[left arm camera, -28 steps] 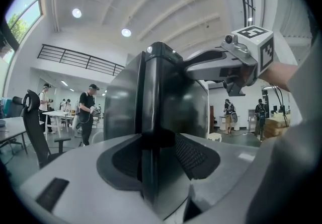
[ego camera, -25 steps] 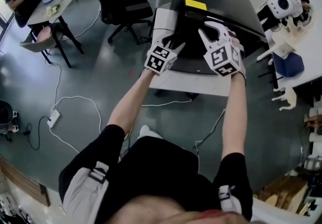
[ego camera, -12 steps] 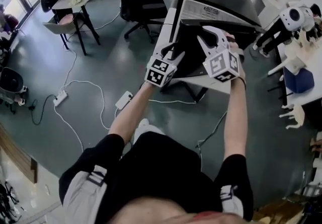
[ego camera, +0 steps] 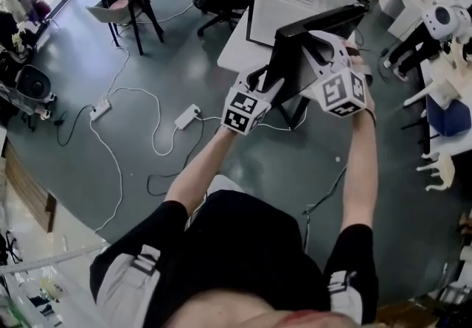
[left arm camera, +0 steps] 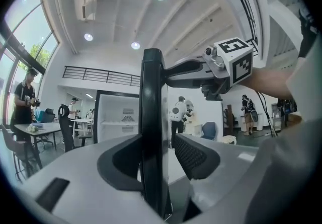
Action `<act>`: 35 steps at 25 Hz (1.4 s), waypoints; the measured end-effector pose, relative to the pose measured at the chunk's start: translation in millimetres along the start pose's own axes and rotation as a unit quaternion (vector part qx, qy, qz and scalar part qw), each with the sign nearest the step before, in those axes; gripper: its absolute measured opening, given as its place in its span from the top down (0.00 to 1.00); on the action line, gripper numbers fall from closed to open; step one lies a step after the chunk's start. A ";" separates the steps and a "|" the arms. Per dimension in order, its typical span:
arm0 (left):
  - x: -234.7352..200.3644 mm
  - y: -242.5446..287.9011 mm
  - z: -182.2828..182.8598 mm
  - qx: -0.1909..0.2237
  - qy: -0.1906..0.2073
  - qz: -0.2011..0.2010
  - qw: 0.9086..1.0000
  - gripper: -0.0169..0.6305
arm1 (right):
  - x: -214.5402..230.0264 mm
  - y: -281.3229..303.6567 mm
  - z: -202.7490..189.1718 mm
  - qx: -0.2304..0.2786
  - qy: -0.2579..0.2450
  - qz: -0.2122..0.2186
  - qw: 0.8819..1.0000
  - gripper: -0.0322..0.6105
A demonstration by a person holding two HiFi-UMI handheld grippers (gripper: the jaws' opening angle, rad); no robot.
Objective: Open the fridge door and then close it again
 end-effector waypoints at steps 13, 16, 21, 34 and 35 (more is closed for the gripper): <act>152.3 7.2 -4.8 -0.001 -0.026 -0.106 0.994 0.69 | -5.6 -132.5 -23.1 -0.046 0.020 -0.026 0.998 0.85; 165.3 9.8 -4.3 -0.005 -0.028 -0.123 0.992 0.69 | -9.0 -143.3 -26.0 -0.058 0.041 -0.076 0.995 0.90; 181.3 16.1 -5.2 -0.012 -0.042 -0.147 0.988 0.71 | -16.3 -158.7 -42.7 -0.075 0.120 -0.192 0.971 0.95; 163.7 -31.1 -7.2 -0.007 -0.097 -0.092 0.991 0.97 | -104.7 -232.2 -79.2 0.029 0.482 -0.436 0.760 0.96; 161.9 -32.8 -9.6 -0.008 -0.098 -0.085 0.991 0.97 | -110.0 -233.6 -81.5 0.025 0.486 -0.436 0.757 0.96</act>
Point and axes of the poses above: the fingertips, and each gripper's own axes: y forward along the fingers, x to its right, z out of its top, the point moved 2 cm from there along -y, backward along the fingers, and after that the axes turned 14 degrees about x, right-handed, at the moved point
